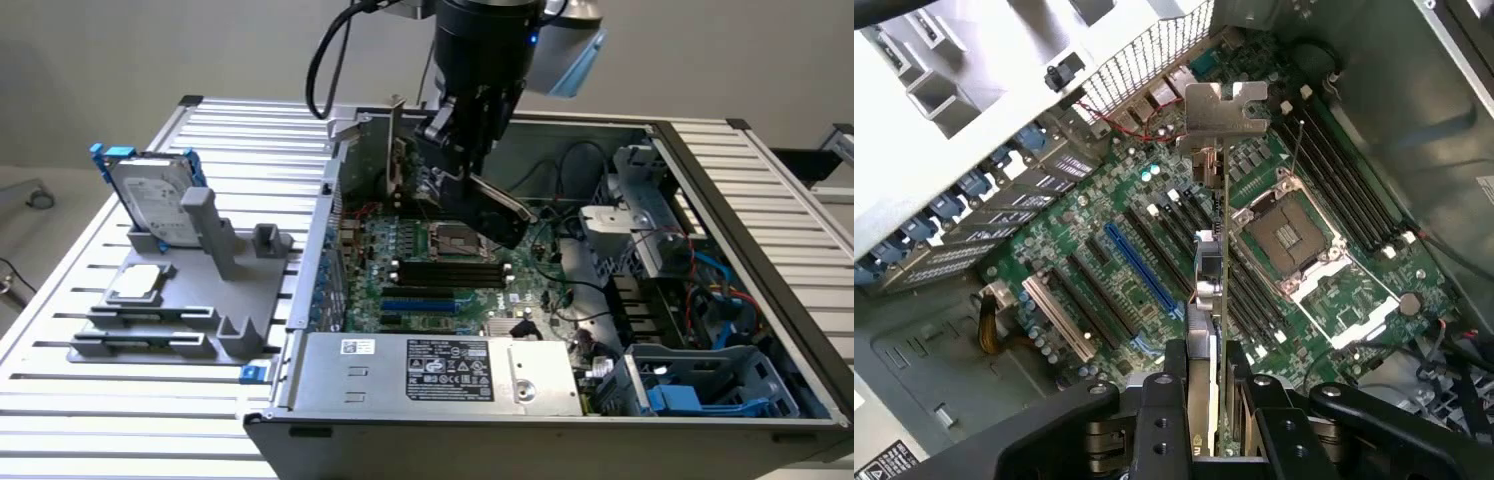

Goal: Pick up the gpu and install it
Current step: 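Insert the gpu into the slot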

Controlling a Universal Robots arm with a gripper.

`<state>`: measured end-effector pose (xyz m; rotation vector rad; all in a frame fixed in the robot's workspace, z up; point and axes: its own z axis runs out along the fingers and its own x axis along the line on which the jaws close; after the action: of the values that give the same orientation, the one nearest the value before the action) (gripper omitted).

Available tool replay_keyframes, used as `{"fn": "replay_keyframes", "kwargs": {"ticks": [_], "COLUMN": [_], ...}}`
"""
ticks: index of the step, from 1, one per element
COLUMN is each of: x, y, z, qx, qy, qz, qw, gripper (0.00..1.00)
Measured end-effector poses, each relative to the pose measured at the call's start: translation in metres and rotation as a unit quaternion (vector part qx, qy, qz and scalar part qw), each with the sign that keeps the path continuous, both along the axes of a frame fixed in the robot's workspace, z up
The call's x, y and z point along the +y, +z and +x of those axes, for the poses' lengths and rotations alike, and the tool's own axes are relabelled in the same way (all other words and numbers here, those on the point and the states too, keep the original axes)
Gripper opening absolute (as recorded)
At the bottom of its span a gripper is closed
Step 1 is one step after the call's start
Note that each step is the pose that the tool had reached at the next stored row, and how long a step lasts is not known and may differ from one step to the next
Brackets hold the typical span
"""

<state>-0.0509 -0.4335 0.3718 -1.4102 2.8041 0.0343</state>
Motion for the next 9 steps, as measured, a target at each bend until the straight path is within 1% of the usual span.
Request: {"fn": "replay_keyframes", "kwargs": {"ticks": [2,4,7,9], "x": [0.0000,0.0000,0.0000,0.0000], "y": [-0.0023,-0.0047,-0.0082,-0.0105], "z": [0.0000,0.0000,0.0000,0.0000], "qx": [0.0000,0.0000,0.0000,0.0000], "qy": [0.018,0.037,0.064,0.082], "qz": [0.0000,0.0000,0.0000,0.0000], "qw": [0.9998,0.9993,0.9980,0.9967], "gripper": [0.26,0.26,0.26,0.26]}}
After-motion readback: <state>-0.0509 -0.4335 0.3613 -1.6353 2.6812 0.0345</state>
